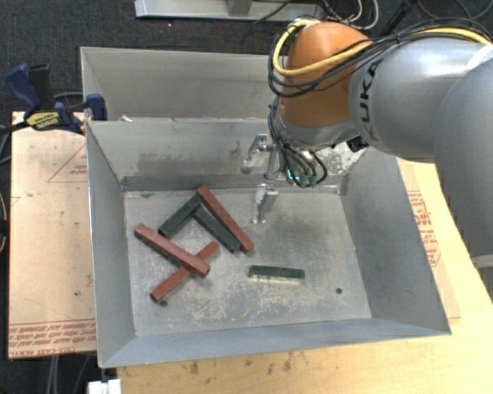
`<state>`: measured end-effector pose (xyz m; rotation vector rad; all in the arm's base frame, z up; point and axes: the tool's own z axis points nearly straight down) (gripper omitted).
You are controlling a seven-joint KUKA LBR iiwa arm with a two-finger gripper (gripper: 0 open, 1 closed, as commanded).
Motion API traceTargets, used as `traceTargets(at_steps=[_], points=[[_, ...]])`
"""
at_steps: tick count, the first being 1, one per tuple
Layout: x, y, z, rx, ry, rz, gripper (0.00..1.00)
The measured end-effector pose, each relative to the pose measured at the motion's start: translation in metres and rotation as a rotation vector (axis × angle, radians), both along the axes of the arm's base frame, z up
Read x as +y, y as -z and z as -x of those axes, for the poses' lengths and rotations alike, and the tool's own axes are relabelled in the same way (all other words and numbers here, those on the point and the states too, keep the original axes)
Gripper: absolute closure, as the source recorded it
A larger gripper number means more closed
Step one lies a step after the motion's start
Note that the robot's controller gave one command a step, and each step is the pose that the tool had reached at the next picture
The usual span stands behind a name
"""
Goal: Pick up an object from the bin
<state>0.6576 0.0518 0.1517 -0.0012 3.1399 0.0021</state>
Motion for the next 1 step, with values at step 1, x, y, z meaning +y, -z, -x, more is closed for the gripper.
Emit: traceTargets(at_steps=[1], points=[[0.0113,0.0724,0.0580,-0.018,0.011,-0.003,1.00]])
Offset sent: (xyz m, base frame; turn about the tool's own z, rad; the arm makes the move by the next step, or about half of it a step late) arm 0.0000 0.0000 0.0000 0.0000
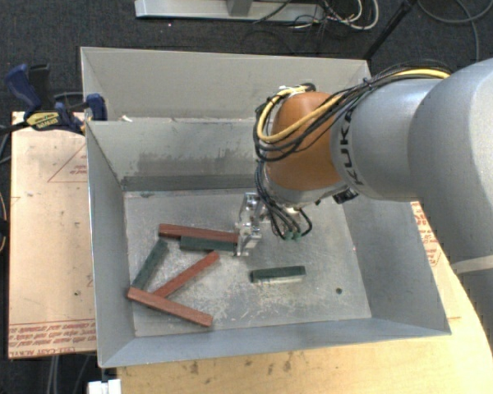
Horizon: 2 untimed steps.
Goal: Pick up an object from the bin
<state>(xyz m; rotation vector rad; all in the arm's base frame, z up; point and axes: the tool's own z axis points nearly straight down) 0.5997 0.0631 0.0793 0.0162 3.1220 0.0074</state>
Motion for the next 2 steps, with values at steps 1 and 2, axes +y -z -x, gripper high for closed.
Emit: traceTargets(at_steps=[1,2], points=[[0.000,0.000,0.000,0.000,0.000,0.000,1.00],[-0.016,-0.185,-0.015,0.019,-0.012,0.004,1.00]])
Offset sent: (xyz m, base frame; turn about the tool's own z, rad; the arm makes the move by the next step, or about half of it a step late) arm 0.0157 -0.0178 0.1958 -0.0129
